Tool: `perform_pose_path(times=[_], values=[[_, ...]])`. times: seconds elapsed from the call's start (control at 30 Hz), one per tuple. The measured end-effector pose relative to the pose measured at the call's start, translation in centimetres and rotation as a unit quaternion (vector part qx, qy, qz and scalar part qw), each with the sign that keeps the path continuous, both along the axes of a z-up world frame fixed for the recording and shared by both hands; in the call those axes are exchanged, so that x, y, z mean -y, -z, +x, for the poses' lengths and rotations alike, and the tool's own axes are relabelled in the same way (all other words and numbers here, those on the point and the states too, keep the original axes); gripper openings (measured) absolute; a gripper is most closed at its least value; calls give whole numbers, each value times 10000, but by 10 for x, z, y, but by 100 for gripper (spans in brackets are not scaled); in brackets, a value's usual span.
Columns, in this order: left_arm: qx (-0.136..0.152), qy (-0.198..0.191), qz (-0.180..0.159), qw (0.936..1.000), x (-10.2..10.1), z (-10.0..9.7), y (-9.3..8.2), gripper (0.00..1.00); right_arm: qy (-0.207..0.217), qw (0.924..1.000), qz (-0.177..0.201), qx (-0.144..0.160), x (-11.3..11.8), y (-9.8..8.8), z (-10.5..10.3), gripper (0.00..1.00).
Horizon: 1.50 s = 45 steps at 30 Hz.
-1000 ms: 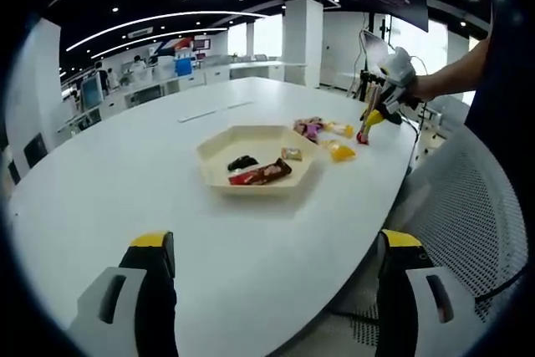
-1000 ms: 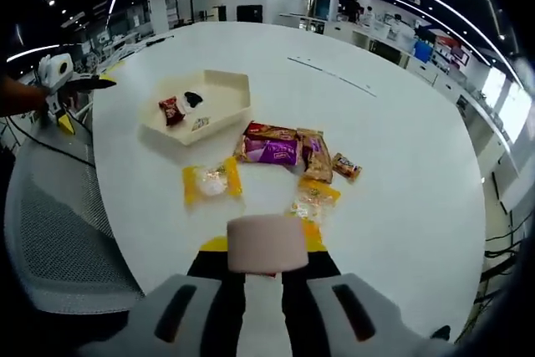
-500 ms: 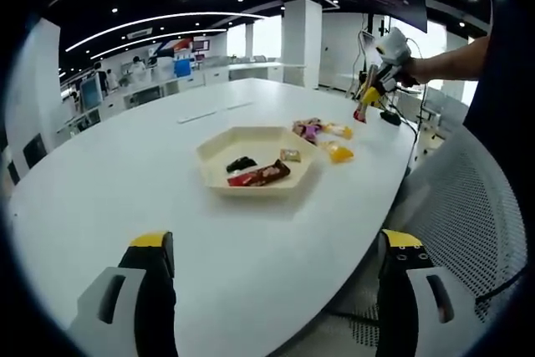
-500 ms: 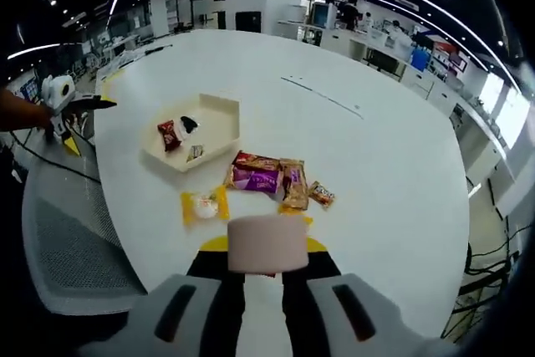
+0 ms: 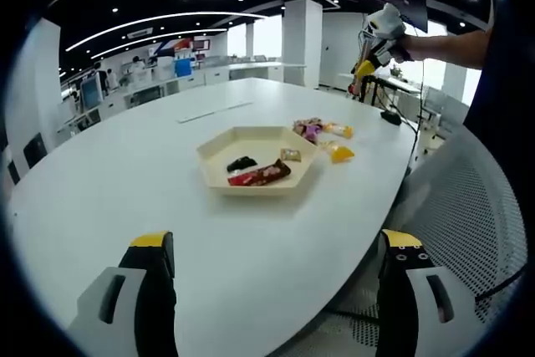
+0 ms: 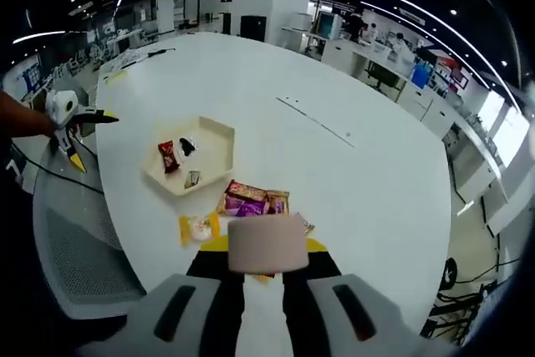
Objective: Place the target food into the container with the food tongs after gripping and lifting it, then release it inside without dropping or visibly crushing the food.
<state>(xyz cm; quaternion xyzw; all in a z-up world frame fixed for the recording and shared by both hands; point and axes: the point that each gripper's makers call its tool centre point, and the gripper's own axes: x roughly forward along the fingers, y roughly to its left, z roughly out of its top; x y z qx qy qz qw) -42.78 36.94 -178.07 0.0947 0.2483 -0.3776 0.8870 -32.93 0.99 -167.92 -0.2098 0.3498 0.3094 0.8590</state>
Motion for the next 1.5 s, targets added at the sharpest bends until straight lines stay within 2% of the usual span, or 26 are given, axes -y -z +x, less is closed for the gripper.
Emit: perform_pose_path(times=[0.13, 0.4, 0.77, 1.1, 1.5], values=[[-6, -11, 1, 10000, -1, 0, 0, 98, -53, 10000, -13, 43, -3, -7, 4, 16], [-2, -36, -11, 10000, -1, 1, 0, 98, -120, 9999, -2, -14, -9, -6, 7, 16], [40, -49, -1, 10000, -1, 2, -1, 99, -333, 9994, -4, -66, -29, -8, 11, 15], [70, -39, -18, 10000, -1, 2, -2, 99, -493, 9988, 37, -26, -54, -13, 21, 15], [142, -80, -76, 9998, -1, 4, -6, 99, -813, 9966, 127, 11, -101, -18, 35, 15]])
